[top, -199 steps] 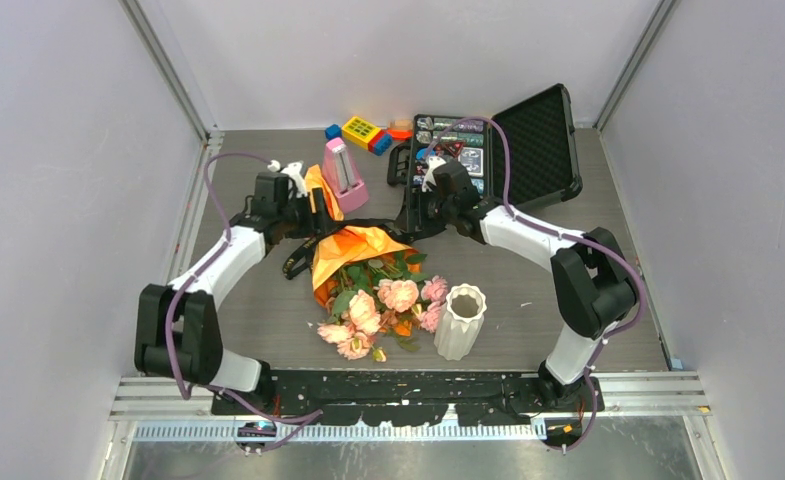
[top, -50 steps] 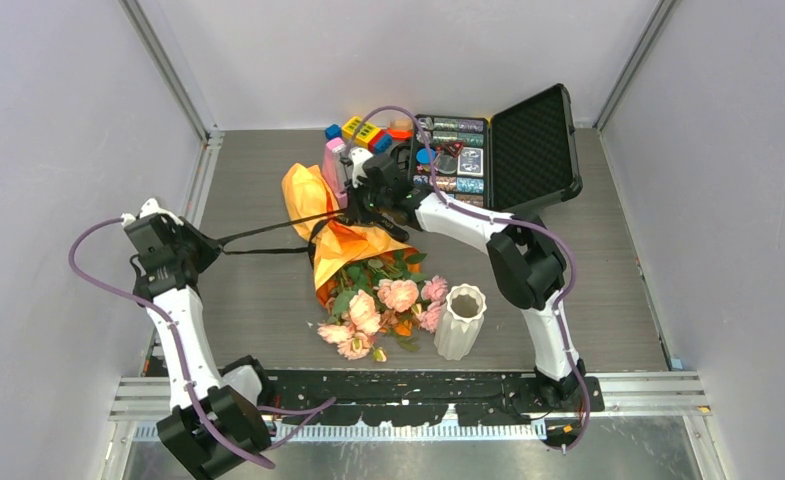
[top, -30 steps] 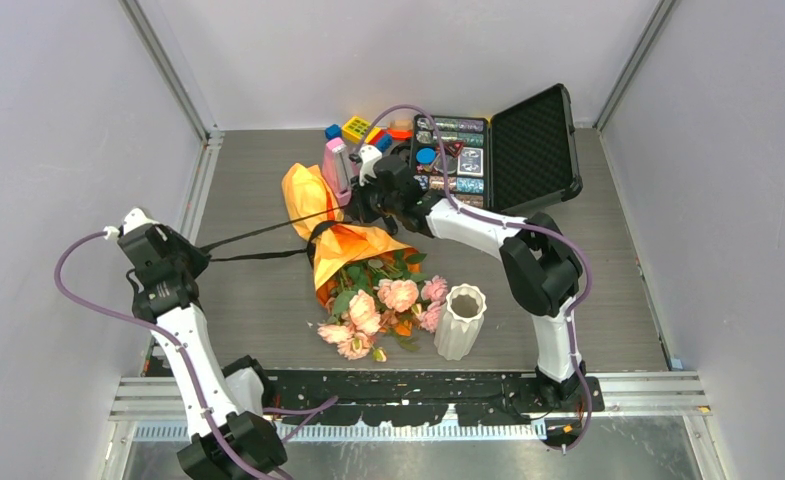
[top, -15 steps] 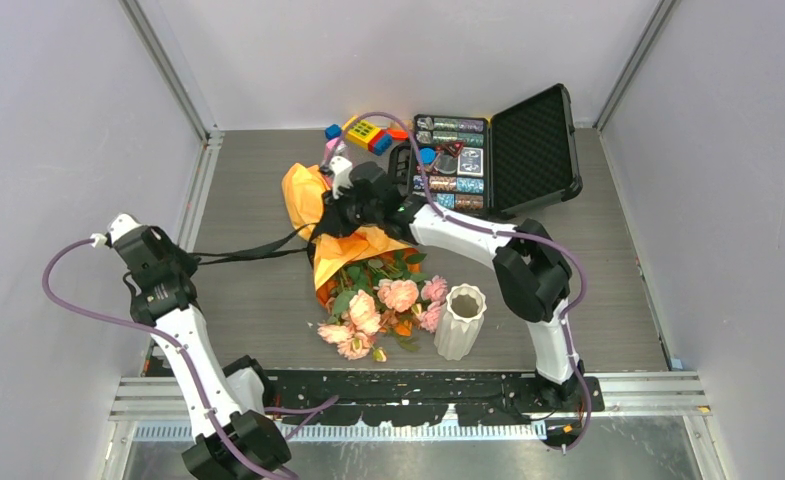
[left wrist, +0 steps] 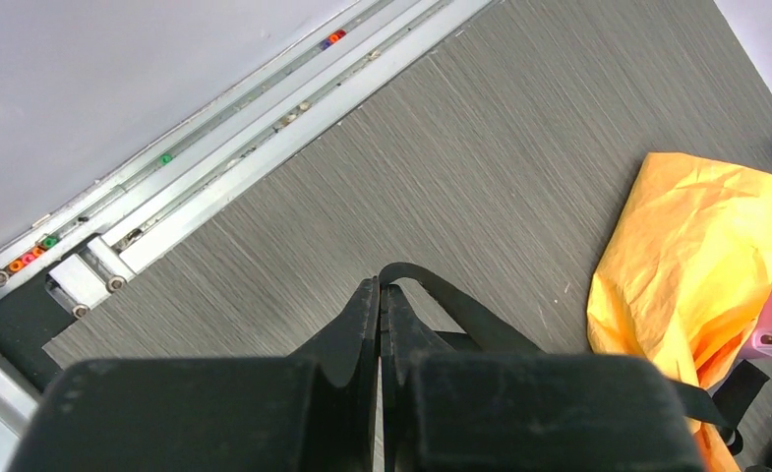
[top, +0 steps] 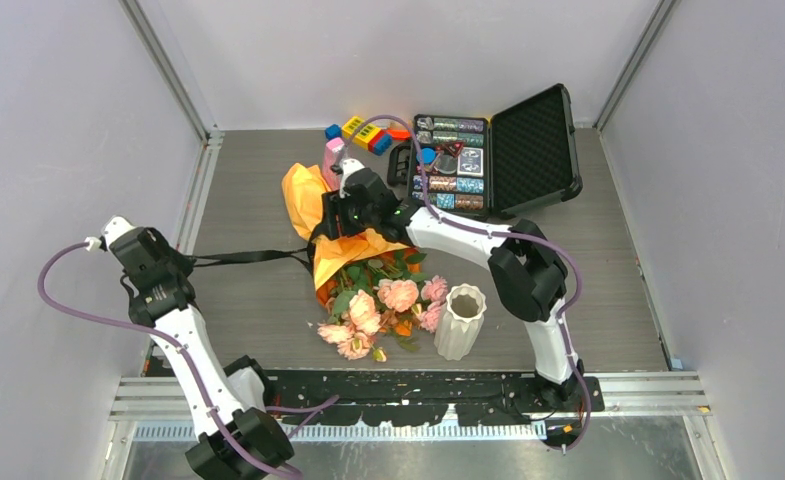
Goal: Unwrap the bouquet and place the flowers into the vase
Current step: Untie the ribbon from the wrapping paper.
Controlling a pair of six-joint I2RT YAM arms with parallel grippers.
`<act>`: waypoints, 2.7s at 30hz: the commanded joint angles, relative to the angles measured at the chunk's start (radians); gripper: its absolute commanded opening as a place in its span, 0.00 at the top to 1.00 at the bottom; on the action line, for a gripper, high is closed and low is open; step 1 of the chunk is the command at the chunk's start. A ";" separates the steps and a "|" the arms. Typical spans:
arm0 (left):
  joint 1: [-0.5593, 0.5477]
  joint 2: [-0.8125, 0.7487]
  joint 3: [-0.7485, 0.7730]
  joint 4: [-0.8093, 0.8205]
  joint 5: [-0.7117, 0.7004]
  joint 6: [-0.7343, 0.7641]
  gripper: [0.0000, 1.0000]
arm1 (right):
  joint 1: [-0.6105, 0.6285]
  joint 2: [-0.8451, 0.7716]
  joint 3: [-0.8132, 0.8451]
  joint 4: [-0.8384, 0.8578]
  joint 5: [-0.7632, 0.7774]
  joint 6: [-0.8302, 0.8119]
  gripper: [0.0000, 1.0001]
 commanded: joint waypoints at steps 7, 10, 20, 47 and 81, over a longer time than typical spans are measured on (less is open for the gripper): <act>0.012 0.005 0.014 0.045 0.011 0.019 0.89 | -0.025 0.010 -0.007 0.046 0.158 0.336 0.42; 0.011 0.015 0.010 0.052 0.062 0.014 0.73 | -0.032 0.046 0.015 0.045 0.148 0.383 0.45; -0.015 0.100 -0.005 0.090 0.323 0.009 0.37 | -0.038 0.103 0.057 0.055 0.125 0.447 0.48; -0.415 0.262 0.196 0.047 0.311 0.152 0.36 | -0.062 0.194 0.199 0.125 0.133 0.457 0.96; -0.472 0.268 0.129 0.062 0.397 0.154 0.36 | -0.390 -0.173 -0.059 -0.137 0.211 0.027 0.86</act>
